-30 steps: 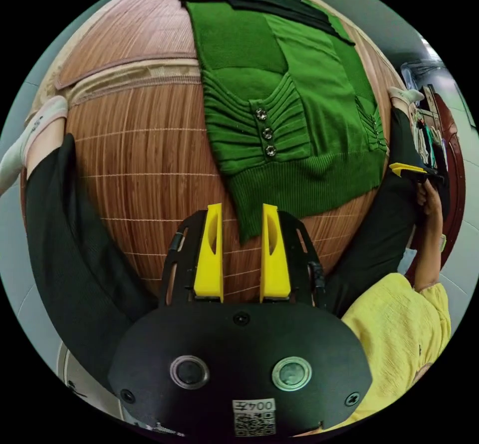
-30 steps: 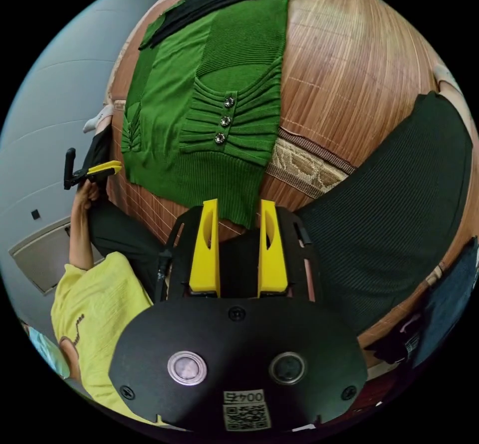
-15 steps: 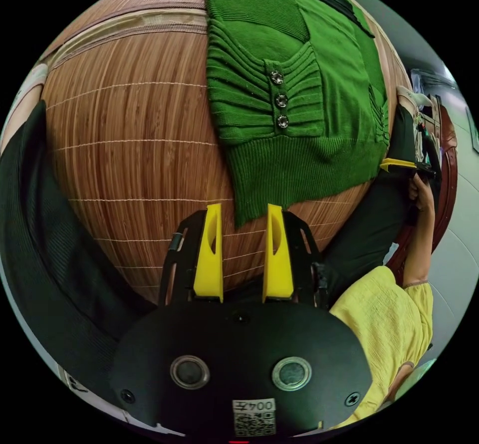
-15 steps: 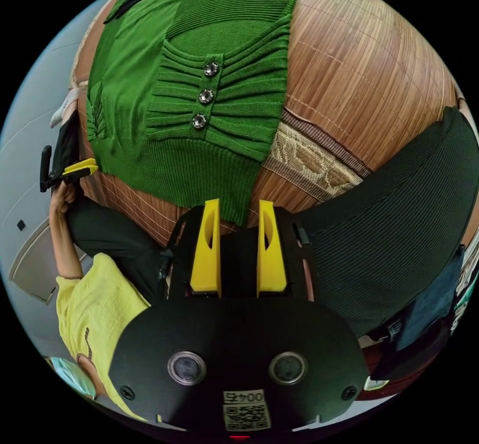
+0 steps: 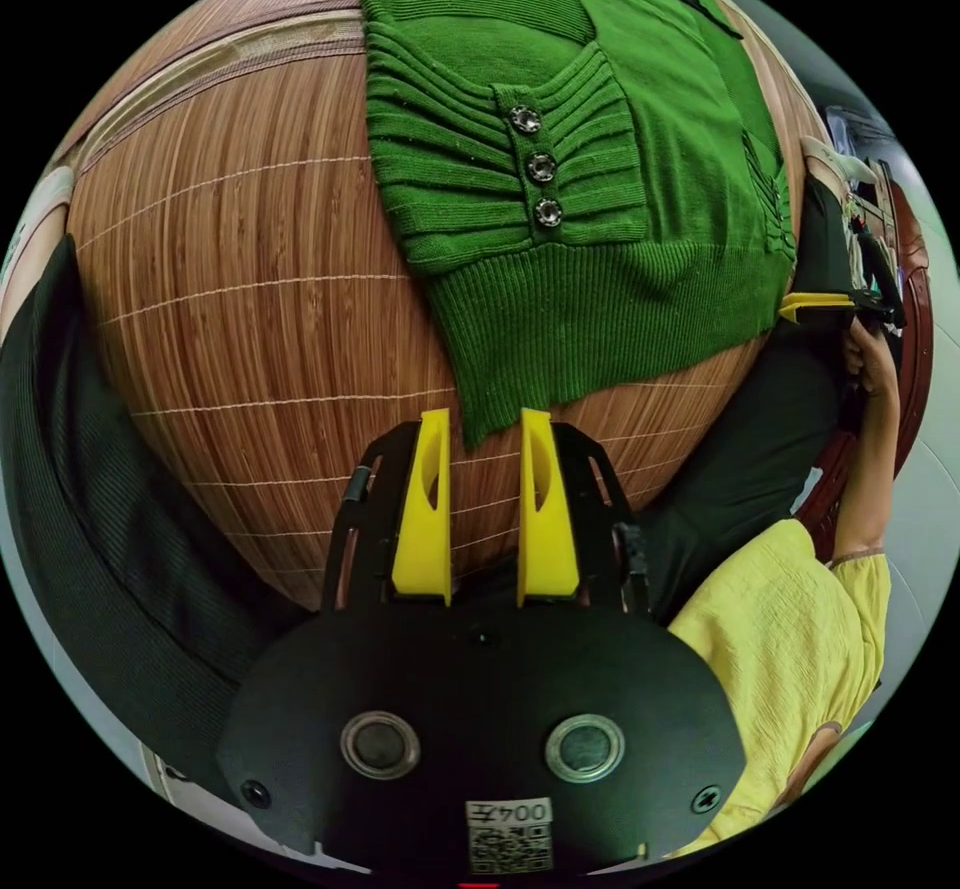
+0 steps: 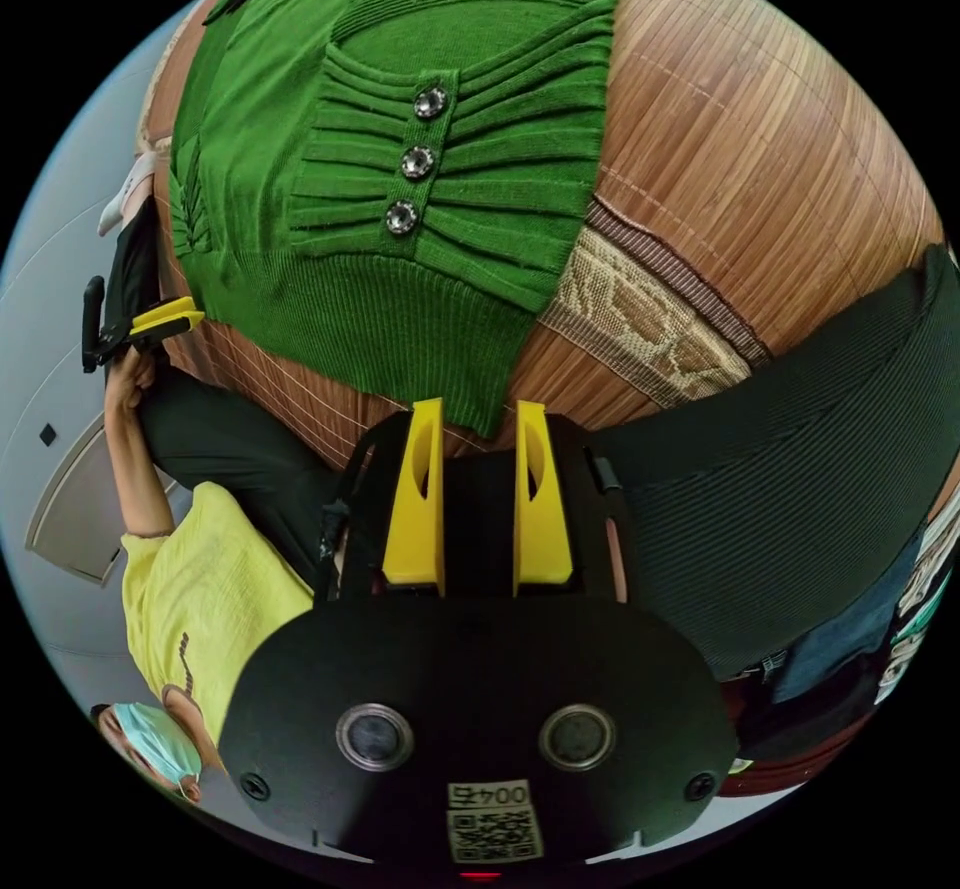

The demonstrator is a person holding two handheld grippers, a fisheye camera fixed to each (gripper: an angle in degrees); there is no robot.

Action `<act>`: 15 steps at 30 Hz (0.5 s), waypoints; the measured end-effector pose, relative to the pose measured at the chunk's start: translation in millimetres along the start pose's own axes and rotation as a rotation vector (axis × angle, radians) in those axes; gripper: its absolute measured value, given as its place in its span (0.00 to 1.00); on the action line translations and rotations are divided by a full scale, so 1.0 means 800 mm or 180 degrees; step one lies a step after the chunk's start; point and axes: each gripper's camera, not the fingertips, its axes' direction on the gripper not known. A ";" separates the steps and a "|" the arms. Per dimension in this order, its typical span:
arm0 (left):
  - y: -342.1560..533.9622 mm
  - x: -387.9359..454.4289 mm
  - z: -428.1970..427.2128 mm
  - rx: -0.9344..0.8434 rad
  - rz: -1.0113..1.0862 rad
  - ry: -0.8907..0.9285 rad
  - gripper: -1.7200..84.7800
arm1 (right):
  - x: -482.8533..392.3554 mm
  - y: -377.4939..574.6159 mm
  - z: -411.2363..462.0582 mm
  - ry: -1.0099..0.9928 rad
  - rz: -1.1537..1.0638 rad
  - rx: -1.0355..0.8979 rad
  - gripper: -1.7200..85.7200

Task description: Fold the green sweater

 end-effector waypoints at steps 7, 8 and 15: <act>0.003 0.004 -0.002 -0.0060 0.0014 -0.0123 0.13 | 0.010 -0.023 0.001 0.0041 0.0072 -0.0104 0.16; 0.005 0.003 -0.002 -0.0064 0.0017 -0.0129 0.13 | 0.008 -0.027 0.008 0.0072 0.0050 -0.0153 0.16; 0.024 -0.001 -0.004 -0.0064 0.0076 -0.0202 0.13 | 0.001 -0.030 0.048 0.0232 0.0021 -0.0134 0.17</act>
